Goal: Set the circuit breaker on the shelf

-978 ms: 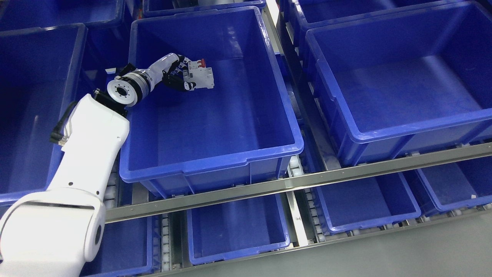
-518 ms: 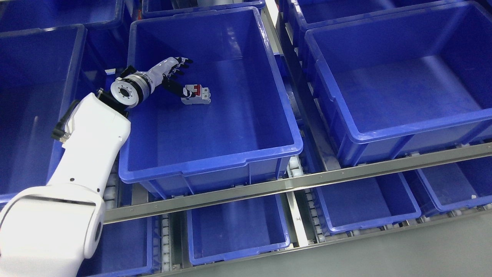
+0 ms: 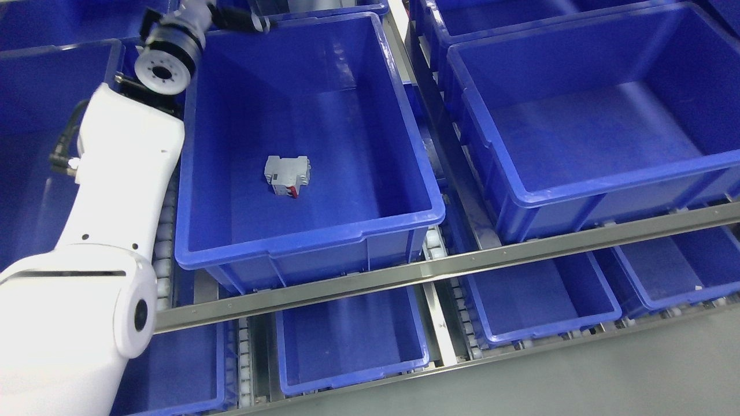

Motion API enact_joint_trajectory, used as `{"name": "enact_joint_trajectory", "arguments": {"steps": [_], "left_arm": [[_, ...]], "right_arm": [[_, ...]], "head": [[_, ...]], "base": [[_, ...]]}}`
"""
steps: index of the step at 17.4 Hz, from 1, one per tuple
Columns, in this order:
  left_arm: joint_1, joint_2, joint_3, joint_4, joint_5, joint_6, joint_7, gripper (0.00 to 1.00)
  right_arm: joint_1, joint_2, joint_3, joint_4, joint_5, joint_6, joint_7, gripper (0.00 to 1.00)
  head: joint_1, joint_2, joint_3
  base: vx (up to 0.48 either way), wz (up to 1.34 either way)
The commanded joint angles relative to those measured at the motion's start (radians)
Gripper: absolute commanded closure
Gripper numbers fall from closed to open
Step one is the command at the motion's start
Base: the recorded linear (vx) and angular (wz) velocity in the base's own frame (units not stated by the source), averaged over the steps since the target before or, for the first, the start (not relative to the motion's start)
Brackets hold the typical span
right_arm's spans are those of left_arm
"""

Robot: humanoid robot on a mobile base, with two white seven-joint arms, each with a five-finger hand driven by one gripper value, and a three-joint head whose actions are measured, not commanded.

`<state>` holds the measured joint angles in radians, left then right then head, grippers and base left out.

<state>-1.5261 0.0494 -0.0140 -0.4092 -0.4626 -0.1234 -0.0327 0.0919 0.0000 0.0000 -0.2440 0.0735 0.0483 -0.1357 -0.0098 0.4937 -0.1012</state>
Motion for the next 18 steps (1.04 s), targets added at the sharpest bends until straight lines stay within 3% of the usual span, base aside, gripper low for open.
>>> {"name": "enact_joint_trajectory", "arguments": {"steps": [1, 3, 6, 9, 12, 18], "left_arm": [[0.038, -0.032, 0.312, -0.234, 0.146, -0.015, 0.053, 0.0], [0.154, -0.032, 0.28, -0.439, 0.156, 0.022, 0.048, 0.0], [0.347, -0.032, 0.169, -0.805, 0.276, 0.198, 0.051, 0.0], [0.48, -0.032, 0.082, -1.023, 0.298, 0.274, 0.053, 0.0], [0.625, -0.032, -0.047, -1.08, 0.3, 0.275, 0.051, 0.0], [0.647, -0.032, -0.066, -1.116, 0.301, 0.274, 0.05, 0.0]], "right_arm": [[0.0, -0.017, 0.02, 0.0, 0.0, 0.031, -0.001, 0.0], [0.0, -0.017, 0.02, 0.0, 0.0, 0.031, -0.001, 0.0], [0.0, -0.017, 0.02, 0.0, 0.0, 0.031, -0.001, 0.0], [0.0, -0.017, 0.02, 0.0, 0.0, 0.031, -0.001, 0.0], [0.0, -0.017, 0.02, 0.0, 0.0, 0.031, 0.001, 0.0], [0.0, -0.017, 0.02, 0.0, 0.0, 0.03, 0.001, 0.0]], "head": [[0.0, 0.0, 0.0], [0.0, 0.0, 0.0], [0.0, 0.0, 0.0], [0.0, 0.0, 0.0], [0.0, 0.0, 0.0], [0.0, 0.0, 0.0]], "base": [[-0.083, -0.04], [-0.156, -0.05], [-0.204, 0.02], [-0.23, 0.05], [-0.273, 0.01], [-0.241, 0.0]]}}
